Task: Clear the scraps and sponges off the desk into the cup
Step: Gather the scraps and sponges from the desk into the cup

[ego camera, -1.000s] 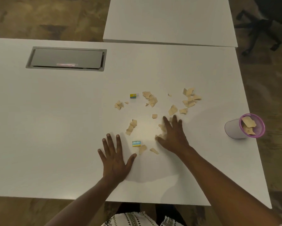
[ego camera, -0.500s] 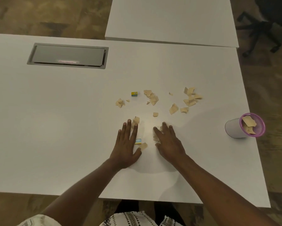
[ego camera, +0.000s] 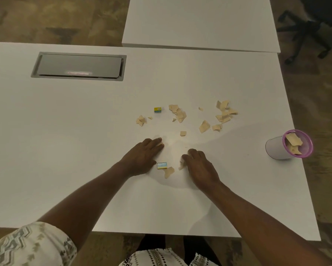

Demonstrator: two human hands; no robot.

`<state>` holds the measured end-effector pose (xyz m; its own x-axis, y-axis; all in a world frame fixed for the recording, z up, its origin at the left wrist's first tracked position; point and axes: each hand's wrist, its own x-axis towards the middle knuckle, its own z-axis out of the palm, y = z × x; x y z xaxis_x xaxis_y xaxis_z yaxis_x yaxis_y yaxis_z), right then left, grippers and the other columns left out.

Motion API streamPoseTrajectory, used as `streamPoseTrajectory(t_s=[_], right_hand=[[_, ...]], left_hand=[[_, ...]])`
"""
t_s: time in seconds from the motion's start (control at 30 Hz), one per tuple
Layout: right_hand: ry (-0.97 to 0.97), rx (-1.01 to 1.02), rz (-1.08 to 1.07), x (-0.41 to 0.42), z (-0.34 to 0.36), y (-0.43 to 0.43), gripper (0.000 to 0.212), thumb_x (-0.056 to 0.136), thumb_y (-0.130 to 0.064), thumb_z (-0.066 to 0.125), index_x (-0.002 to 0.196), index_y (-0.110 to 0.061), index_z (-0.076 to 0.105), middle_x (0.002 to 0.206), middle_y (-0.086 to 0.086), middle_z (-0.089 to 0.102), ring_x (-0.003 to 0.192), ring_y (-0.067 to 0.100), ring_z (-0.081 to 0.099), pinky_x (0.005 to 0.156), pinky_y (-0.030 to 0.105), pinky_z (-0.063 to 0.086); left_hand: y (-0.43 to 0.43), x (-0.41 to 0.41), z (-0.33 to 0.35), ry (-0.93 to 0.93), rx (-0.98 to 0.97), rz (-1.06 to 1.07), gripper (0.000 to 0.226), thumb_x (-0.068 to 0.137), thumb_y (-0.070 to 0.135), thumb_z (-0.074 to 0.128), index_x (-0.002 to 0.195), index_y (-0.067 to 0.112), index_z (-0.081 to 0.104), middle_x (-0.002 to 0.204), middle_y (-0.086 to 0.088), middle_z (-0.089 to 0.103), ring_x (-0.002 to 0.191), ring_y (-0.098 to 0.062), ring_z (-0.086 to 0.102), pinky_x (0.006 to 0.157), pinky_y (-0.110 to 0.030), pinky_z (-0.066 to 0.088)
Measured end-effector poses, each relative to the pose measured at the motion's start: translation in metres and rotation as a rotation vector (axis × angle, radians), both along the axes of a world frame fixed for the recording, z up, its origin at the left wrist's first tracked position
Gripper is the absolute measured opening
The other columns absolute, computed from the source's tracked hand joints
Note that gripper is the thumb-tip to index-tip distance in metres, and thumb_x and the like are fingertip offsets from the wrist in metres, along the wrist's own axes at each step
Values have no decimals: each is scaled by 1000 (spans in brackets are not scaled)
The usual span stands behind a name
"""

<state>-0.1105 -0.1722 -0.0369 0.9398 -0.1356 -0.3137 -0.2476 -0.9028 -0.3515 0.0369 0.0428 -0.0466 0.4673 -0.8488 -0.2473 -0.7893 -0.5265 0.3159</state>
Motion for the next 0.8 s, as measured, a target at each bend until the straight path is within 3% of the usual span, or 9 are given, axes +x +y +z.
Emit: streamPoseTrajectory(t_s=[0.1,0.17,0.27,0.33,0.43,0.53,0.63,0.7,0.8], right_hand=[[-11,-18,-21,1,5,4,41,87,-9,48,126,-22,52,122,2,47,107,25,47,62,30,43],[12,-32,-8,-2,10,9,53,87,-10,54,138,-22,48,135,7,43,119,28,44,68,35,49],[70,-15,44,-8,9,15,55,93,-25,57,146,-24,42,153,16,32,139,37,32,80,42,53],[79,-38,61,-7,6,17,48,98,-23,53,145,-22,43,155,19,29,141,41,29,83,45,54],[21,-44,73,-5,5,19,38,97,-12,47,135,-15,51,143,16,41,128,39,42,75,42,53],[-38,-77,110,-2,2,17,25,89,-10,56,113,-16,57,118,8,49,104,31,51,58,38,52],[-118,-107,160,0,-2,11,13,85,-9,57,97,-14,60,100,8,54,86,30,53,44,36,44],[-161,-109,180,3,1,10,22,85,-14,41,88,-12,62,90,8,55,76,29,54,38,31,34],[-231,-114,188,7,4,7,26,81,-13,36,77,-11,61,79,7,55,64,26,53,39,27,23]], left_hand=[[-3,-2,1,14,-34,22,64,87,17,72,145,3,49,149,-18,47,126,-38,52,99,-48,51],[-4,-4,1,30,-24,58,63,92,21,66,149,7,43,152,-15,43,129,-35,48,101,-47,49],[-3,-6,3,30,2,124,66,91,30,52,154,15,38,158,-12,36,132,-32,45,104,-41,46],[0,-7,3,18,39,125,75,81,29,51,155,20,36,160,-13,33,130,-32,45,101,-40,46],[5,-8,0,4,66,94,82,73,14,60,153,22,40,159,-17,35,123,-35,48,90,-40,51],[9,-6,-3,-36,56,54,73,74,1,70,144,14,53,147,-24,48,110,-41,58,71,-42,57],[8,-6,-2,-38,36,49,64,82,6,74,142,12,52,144,-21,49,114,-39,55,68,-42,58],[6,-6,2,-38,17,66,54,87,11,70,137,12,52,137,-16,49,112,-33,52,68,-42,58],[4,-4,3,-76,0,73,30,87,11,69,113,13,54,113,-7,50,96,-25,48,57,-40,53]])
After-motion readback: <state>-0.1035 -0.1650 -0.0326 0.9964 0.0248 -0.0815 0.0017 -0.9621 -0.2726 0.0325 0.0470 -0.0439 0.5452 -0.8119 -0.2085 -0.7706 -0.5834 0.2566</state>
